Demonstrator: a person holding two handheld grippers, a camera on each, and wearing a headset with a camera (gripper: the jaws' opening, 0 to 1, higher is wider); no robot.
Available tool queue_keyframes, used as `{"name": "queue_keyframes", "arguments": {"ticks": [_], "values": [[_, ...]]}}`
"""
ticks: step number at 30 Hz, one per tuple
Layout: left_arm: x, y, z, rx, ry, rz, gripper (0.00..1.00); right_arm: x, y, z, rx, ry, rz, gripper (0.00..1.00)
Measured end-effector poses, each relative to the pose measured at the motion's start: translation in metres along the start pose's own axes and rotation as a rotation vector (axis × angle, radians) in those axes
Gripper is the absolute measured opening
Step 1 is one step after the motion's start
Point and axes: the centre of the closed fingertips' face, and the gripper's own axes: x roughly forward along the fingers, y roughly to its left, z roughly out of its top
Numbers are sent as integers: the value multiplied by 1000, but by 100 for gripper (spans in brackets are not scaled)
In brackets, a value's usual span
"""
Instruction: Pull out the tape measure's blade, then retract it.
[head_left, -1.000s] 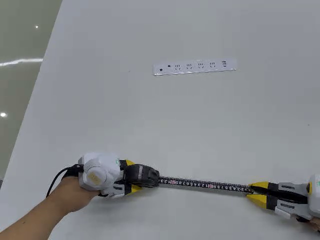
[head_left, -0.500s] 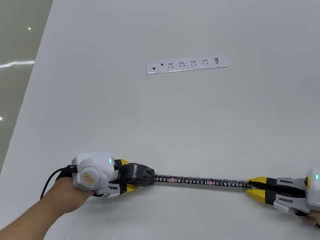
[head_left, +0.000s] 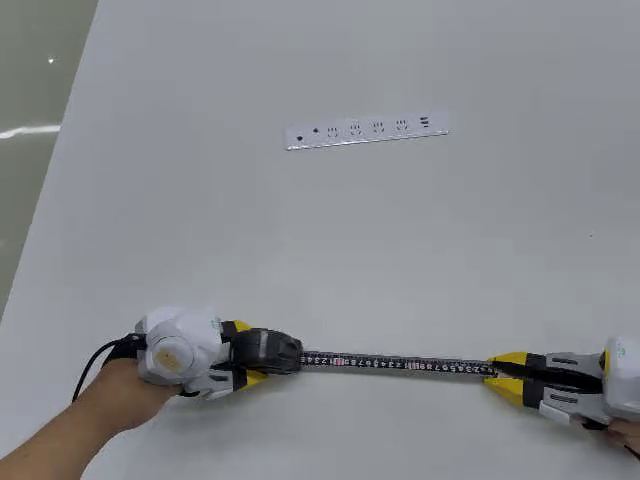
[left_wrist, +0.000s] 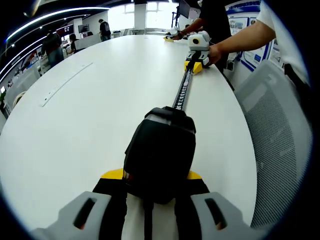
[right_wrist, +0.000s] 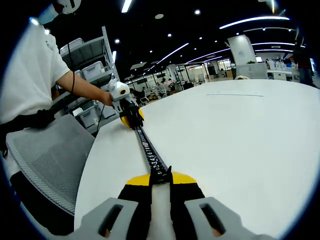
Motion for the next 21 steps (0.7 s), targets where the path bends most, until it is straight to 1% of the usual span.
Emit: {"name": "queue_keyframes", "arguments": {"ticks": [5, 8, 13, 21], "values": [[0, -1, 0, 12, 6, 1, 33, -3, -4, -13, -21, 16, -6, 12], [0, -1, 1, 17, 8, 0, 33, -4, -5, -18, -25, 17, -9, 12], [0, -1, 1, 22, 10, 0, 34, -3, -4, -16, -39, 27, -11, 12], [0, 1, 0, 26, 13, 8, 34, -2, -3, -16, -40, 39, -11, 13]]}}
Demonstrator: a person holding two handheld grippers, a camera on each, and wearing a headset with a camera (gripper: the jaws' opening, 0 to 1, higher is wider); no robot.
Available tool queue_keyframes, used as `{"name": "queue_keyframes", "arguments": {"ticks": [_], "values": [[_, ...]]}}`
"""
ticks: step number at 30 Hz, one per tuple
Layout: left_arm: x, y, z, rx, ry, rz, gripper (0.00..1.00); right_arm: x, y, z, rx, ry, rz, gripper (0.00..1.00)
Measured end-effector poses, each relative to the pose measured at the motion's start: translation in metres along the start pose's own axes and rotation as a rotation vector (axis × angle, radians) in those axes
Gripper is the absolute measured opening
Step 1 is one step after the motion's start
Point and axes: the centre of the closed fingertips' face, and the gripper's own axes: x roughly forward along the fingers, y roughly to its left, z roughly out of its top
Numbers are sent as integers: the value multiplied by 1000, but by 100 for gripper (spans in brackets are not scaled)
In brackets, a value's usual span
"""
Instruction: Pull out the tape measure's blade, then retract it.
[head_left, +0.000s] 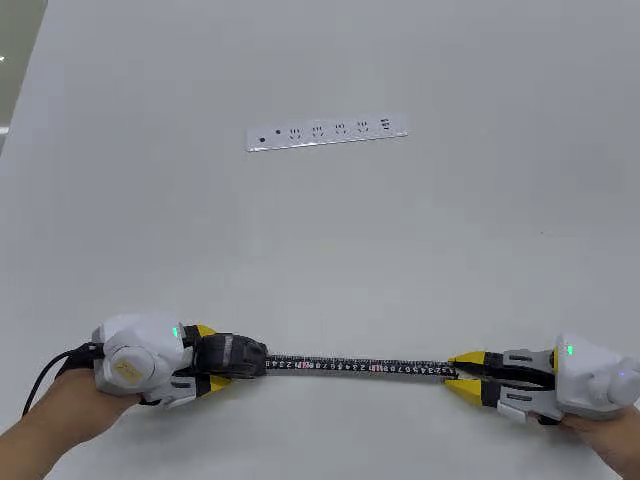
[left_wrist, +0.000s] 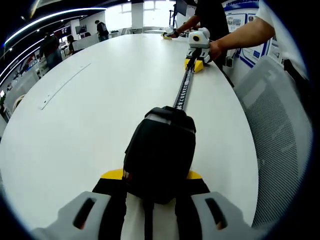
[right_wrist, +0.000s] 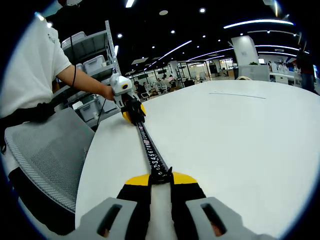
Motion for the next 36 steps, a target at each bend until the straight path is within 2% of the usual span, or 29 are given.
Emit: {"name": "queue_keyframes", "arguments": {"ticks": [4, 7, 11, 15, 17, 24, 31, 36], "values": [[0, 5, -1, -23, 4, 32, 42, 3, 1, 0, -7, 11, 1, 16], [0, 7, 2, -45, -12, 36, 51, 5, 0, 0, -2, 11, -4, 18], [-2, 6, 2, -51, -14, 34, 51, 8, 2, 2, 3, 12, -11, 23], [-3, 5, 1, -92, -29, 36, 53, 11, 5, 5, 16, 5, -27, 27], [-3, 4, -1, -93, -20, 40, 55, 10, 4, 5, 18, 6, -38, 30], [-7, 3, 2, -134, -45, 56, 60, 8, 3, 10, 52, -14, -71, 39], [-8, 5, 4, -149, -64, 76, 62, 7, 1, 14, 67, -31, -91, 40], [-12, 6, 7, -167, -78, 87, 62, 8, 2, 15, 68, -23, -101, 40]]}}
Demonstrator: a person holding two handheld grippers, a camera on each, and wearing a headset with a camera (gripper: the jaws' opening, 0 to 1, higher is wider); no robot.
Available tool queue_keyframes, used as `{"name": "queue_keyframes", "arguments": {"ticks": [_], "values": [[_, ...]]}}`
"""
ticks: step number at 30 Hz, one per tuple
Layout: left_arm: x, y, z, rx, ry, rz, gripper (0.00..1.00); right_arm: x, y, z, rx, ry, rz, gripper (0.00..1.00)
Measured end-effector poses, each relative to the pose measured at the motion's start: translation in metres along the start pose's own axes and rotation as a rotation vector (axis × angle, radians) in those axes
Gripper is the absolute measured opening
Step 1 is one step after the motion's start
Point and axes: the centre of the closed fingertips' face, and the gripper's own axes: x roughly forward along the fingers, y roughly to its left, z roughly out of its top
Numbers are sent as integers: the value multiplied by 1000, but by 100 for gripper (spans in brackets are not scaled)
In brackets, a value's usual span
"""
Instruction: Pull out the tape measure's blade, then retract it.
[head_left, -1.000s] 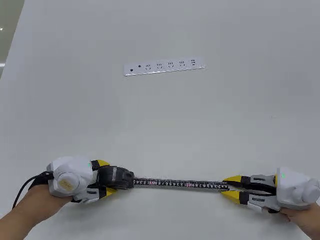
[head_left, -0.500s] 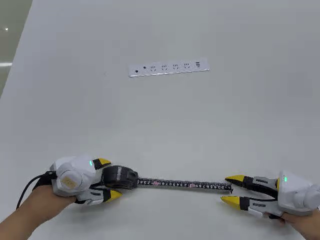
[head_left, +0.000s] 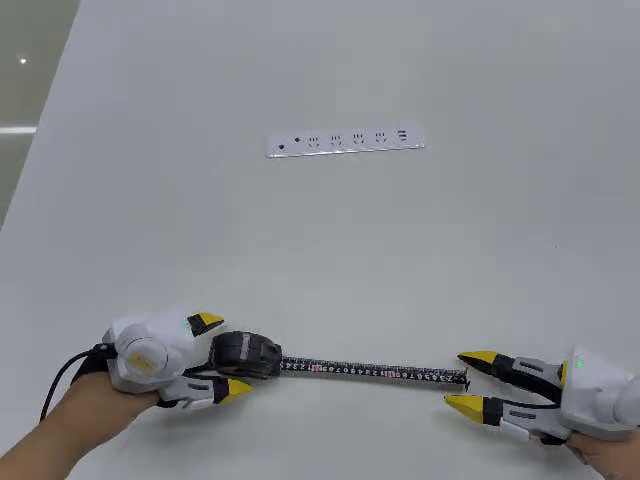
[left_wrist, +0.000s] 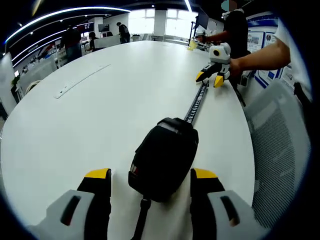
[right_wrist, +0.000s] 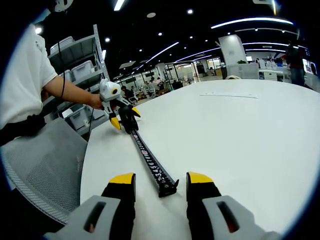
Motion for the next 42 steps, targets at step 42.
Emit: {"name": "queue_keyframes", "arguments": {"ticks": [42], "values": [[-50, -11, -19, -213, -122, 172, 70, -8, 26, 24, 5, -24, -214, 50]]}}
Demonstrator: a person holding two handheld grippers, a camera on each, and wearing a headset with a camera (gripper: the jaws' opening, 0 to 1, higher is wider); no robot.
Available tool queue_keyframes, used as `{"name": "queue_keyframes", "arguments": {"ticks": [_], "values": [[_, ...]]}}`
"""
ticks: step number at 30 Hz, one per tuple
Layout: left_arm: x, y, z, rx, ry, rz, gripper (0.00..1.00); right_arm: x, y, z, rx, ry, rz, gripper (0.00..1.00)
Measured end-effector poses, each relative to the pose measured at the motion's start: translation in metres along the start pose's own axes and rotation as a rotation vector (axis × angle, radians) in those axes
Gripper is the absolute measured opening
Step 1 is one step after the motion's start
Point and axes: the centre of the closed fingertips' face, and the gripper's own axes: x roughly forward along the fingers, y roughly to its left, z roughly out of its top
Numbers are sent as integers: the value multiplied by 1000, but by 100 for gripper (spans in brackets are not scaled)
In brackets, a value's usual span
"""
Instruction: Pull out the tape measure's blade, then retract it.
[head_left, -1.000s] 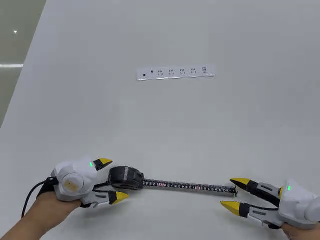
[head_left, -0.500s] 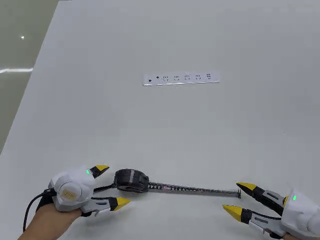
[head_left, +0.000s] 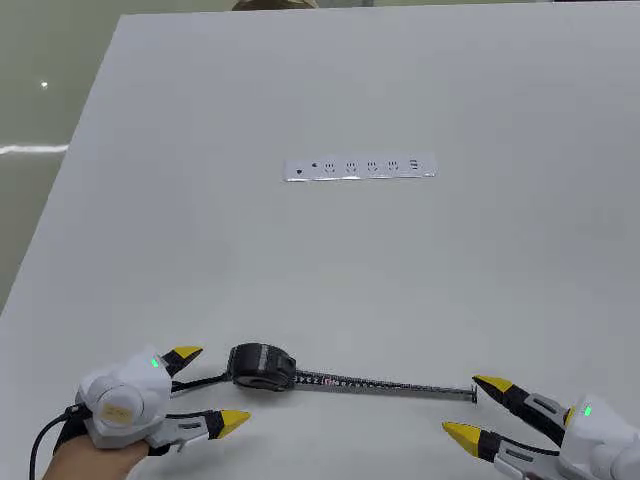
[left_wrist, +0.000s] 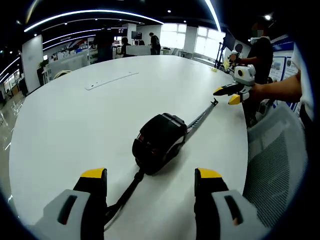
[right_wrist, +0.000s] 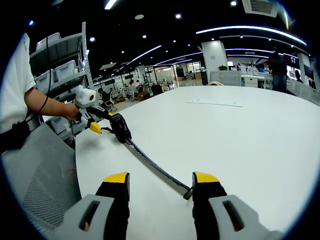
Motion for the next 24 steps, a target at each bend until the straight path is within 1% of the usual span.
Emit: {"name": "queue_keyframes", "arguments": {"ticks": [5, 12, 20, 24], "values": [[-7, -1, -3, -22, -11, 17, 70, -2, 4, 2, 3, -12, -18, 50], [-18, -2, -4, -54, -33, 44, 70, -5, 11, 5, -3, -21, -32, 51], [-26, -2, -10, -81, -44, 81, 71, -10, 17, 5, 10, -37, -54, 51], [-29, -6, -13, -98, -46, 88, 71, -11, 22, 6, 10, -41, -54, 51]]}}
